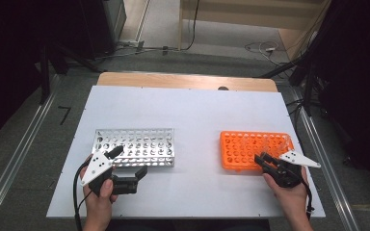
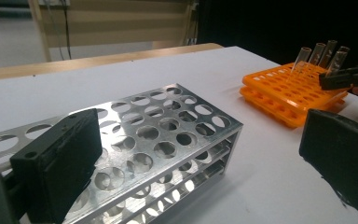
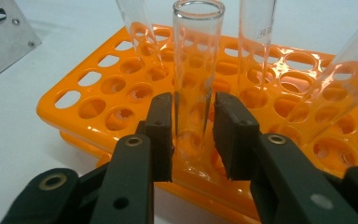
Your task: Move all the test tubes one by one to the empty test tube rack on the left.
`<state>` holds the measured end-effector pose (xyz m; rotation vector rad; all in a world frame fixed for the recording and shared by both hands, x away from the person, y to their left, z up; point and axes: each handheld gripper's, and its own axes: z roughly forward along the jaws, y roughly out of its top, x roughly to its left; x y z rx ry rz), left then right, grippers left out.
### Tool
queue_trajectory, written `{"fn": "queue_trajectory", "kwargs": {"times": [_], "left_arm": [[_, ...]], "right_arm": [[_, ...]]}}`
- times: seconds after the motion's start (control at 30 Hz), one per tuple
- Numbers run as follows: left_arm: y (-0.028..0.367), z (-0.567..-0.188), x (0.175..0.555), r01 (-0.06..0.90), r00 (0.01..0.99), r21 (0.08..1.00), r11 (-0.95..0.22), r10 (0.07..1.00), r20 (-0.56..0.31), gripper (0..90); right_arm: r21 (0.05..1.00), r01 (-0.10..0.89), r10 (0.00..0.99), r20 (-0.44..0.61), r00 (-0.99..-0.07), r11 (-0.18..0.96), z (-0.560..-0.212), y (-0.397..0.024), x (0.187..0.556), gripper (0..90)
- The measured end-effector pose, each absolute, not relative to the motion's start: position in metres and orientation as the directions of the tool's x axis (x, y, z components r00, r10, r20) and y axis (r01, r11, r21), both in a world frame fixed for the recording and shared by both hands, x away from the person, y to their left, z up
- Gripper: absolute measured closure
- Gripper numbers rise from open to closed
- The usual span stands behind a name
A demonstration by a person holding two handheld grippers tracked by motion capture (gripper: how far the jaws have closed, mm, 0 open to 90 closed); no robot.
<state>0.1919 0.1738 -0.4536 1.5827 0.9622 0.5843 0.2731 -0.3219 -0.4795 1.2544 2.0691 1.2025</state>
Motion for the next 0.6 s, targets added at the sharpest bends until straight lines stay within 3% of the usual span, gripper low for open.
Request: {"fn": "queue_trajectory", "kwargs": {"times": [0.13,0.6], "left_arm": [[0.170,-0.454,0.192,0.270,0.553,0.962,-0.033,0.824,-0.127,0.0],[0.150,-0.445,0.189,0.258,0.623,0.965,-0.055,0.772,-0.123,0.0]], "right_arm": [[0.850,0.477,0.863,0.056,-0.502,0.223,-0.480,-0.322,0.271,73.7],[0.896,0.377,0.834,0.015,-0.551,0.233,-0.443,-0.314,0.252,74.1]]}}
